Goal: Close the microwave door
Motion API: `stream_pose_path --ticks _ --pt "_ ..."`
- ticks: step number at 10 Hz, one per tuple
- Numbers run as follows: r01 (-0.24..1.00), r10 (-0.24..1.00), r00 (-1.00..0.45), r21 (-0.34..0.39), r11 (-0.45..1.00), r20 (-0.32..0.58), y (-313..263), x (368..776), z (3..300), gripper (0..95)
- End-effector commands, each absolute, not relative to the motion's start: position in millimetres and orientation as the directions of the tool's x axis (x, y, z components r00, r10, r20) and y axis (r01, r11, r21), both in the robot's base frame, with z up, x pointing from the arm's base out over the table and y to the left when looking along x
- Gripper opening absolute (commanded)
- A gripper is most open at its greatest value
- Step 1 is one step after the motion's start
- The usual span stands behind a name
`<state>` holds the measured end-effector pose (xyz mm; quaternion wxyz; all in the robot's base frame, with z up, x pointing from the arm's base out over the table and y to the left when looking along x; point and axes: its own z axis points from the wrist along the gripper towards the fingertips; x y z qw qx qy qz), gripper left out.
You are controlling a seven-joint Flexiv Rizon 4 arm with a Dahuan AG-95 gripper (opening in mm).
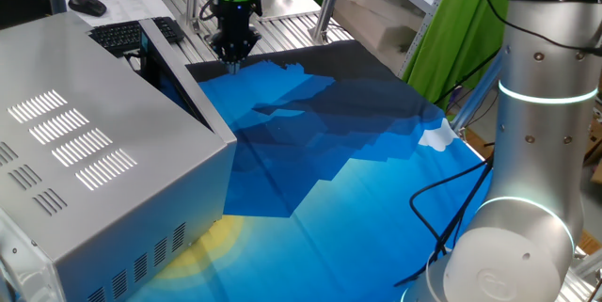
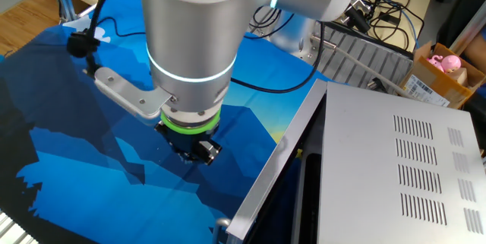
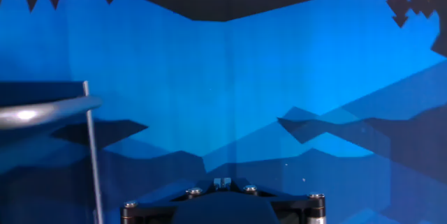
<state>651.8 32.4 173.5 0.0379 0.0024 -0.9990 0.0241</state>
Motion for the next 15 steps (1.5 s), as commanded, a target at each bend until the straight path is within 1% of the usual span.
stream_pose_path --ticks 1,2,6,11,15 --pt "0.12 0.112 -0.991 0.123 0.985 0.077 49 652 171 0.0" --pt "0.154 0.142 -0.986 0.164 0.974 0.084 62 653 168 0.0" --pt "0.205 0.19 -0.977 0.173 0.963 0.095 99 657 166 0.0" --pt "0.26 0.242 -0.963 0.18 0.949 0.115 141 665 174 0.0" --pt "0.298 0.277 -0.952 0.183 0.937 0.128 168 662 177 0.0"
